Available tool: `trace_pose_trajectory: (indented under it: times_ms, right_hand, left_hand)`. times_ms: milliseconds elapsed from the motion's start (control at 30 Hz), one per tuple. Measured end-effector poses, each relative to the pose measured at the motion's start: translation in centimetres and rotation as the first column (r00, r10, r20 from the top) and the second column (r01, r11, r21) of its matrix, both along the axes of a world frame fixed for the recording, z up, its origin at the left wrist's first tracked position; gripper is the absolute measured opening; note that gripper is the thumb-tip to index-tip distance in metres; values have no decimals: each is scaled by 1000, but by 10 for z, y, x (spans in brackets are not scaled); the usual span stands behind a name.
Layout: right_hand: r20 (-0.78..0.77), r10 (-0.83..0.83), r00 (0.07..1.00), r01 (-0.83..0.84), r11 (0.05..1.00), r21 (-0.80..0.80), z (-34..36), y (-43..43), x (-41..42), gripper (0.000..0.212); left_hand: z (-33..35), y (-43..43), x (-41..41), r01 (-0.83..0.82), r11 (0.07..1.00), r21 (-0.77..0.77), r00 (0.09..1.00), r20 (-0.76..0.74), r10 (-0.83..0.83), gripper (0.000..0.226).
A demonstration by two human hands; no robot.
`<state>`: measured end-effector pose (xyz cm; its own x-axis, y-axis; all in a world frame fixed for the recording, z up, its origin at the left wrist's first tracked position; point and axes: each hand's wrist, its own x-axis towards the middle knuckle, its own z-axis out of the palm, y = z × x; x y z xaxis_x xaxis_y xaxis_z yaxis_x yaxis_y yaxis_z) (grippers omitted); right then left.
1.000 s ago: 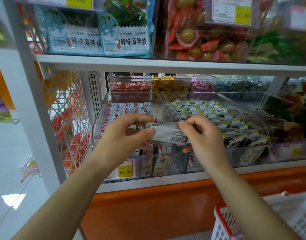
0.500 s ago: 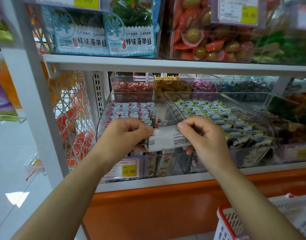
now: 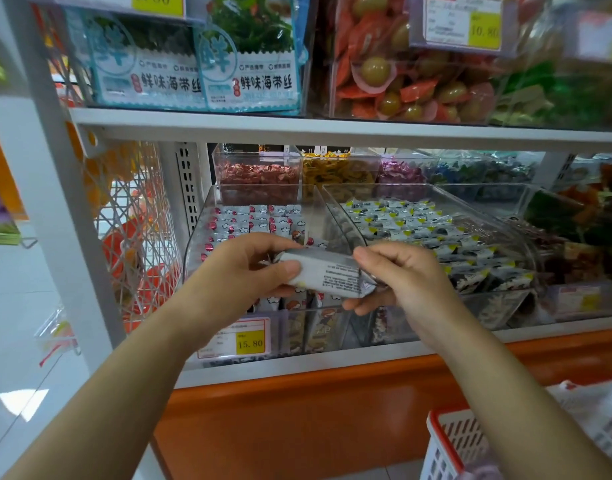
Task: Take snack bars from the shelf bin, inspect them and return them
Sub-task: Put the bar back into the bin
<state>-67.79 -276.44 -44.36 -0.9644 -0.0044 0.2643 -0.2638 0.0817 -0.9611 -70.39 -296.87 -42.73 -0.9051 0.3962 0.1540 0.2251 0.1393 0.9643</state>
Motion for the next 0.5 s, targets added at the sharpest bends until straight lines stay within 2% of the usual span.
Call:
trace_pose_trajectory:
  times_ms: [133,233,300,367,400,433,500]
  right_hand:
    - [18,-24,1000,25,997,-78,-6,1,-2,28]
    - [-28,-26,999,21,986,-163,-11,-6,-5,30]
    - [-78,-17,997,13,999,-50,-14,-14,-4,30]
    - [-166,-85,982,118,973,200,-19,-19,-5,43]
    - [-214,-133,968,188,946,264,-19,-21,-7,45]
    - [-253,-179,951,247,932,267,-17,-21,-8,43]
    - [-276,-276,921,325,934,149,-13,-16,-11,32]
  left_hand:
    - [-5,5,0,9,1000,4,999,-31,-9,15]
    - [-11,10,-3,-105,993,58,993,-39,107,15]
    - [-14,13,-5,-187,978,96,981,-34,191,17]
    - [-15,18,-4,-201,974,100,977,-45,207,16]
    - [-15,20,-2,-192,977,89,979,-51,197,17]
    - [-15,23,-1,-183,980,73,981,-58,187,18]
    - [-14,27,-3,-214,977,18,970,-118,214,26]
